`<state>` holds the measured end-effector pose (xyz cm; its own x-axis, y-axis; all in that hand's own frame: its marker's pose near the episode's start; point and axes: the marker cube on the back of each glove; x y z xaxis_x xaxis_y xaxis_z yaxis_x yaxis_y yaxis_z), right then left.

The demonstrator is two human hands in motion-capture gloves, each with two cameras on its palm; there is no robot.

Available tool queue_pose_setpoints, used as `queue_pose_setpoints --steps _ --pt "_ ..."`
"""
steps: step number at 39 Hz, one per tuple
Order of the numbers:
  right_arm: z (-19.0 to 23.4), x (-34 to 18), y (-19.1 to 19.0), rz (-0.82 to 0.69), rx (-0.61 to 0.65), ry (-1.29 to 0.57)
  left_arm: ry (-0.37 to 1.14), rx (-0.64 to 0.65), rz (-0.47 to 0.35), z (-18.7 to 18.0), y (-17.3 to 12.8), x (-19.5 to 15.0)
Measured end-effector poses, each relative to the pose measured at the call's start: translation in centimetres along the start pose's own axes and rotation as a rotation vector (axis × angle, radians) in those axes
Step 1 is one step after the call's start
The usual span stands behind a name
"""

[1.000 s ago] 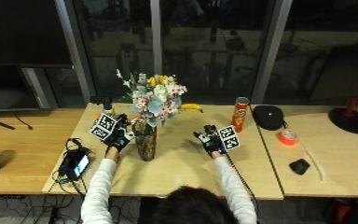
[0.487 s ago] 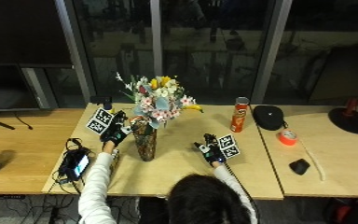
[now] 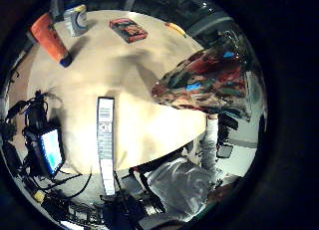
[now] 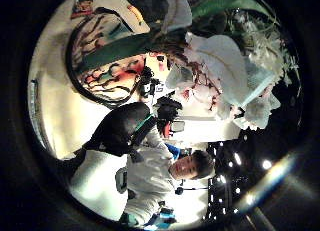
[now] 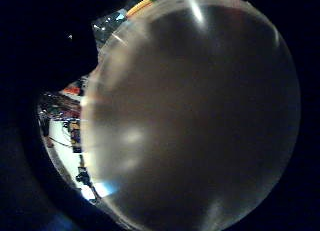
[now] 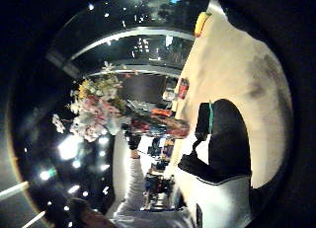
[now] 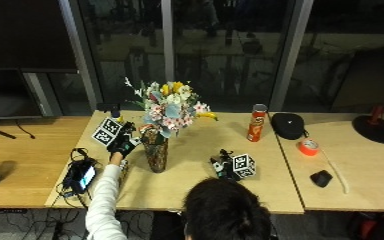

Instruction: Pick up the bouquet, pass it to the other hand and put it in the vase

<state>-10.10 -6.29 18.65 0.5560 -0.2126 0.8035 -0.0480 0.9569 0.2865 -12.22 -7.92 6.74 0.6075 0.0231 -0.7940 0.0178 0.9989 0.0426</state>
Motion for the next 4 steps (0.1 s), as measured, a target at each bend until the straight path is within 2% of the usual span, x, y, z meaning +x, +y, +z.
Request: queue_pose_setpoints --steps 4 --pt "0.37 0.8 0.29 0.015 0.007 0.092 0.012 0.014 0.023 -0.27 0.38 -0.13"
